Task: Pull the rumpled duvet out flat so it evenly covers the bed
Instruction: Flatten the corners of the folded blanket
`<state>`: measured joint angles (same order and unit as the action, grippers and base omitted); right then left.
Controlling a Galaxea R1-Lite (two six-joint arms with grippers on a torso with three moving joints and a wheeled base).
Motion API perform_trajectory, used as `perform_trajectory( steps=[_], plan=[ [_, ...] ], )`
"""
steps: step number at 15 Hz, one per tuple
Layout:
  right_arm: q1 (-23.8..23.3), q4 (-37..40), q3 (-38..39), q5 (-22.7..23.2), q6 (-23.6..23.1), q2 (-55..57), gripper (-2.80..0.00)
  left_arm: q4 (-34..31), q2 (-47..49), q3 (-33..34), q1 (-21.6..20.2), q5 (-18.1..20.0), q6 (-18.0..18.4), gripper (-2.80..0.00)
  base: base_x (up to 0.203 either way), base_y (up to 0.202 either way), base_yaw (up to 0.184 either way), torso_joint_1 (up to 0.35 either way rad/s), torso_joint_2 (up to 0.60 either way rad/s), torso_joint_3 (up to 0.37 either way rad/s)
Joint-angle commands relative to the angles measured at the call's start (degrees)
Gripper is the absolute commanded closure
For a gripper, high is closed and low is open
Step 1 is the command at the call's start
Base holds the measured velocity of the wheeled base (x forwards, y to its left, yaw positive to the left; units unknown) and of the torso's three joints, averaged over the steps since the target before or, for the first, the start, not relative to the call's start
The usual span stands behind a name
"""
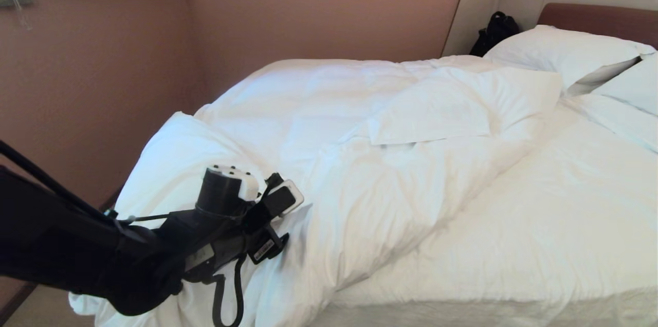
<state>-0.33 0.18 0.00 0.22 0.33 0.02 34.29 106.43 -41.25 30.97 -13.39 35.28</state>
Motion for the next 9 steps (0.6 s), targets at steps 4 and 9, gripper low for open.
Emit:
perform_trajectory(
  steps=[4, 9],
  plan=[
    [0.0, 0.0, 0.0, 0.0, 0.0, 0.1, 0.0, 4.5, 6.5, -3.2, -2.2, -3.3, 0.7, -2.8, 0.0, 0.0, 0.0, 0.0, 0.0, 0.0],
    [0.0, 0.0, 0.0, 0.0, 0.0, 0.1, 0.0, 4.5, 8.4, -4.8, -3.2, -6.7, 0.9, -2.8, 0.0, 0.0, 0.0, 0.0, 0.0, 0.0]
  ],
)
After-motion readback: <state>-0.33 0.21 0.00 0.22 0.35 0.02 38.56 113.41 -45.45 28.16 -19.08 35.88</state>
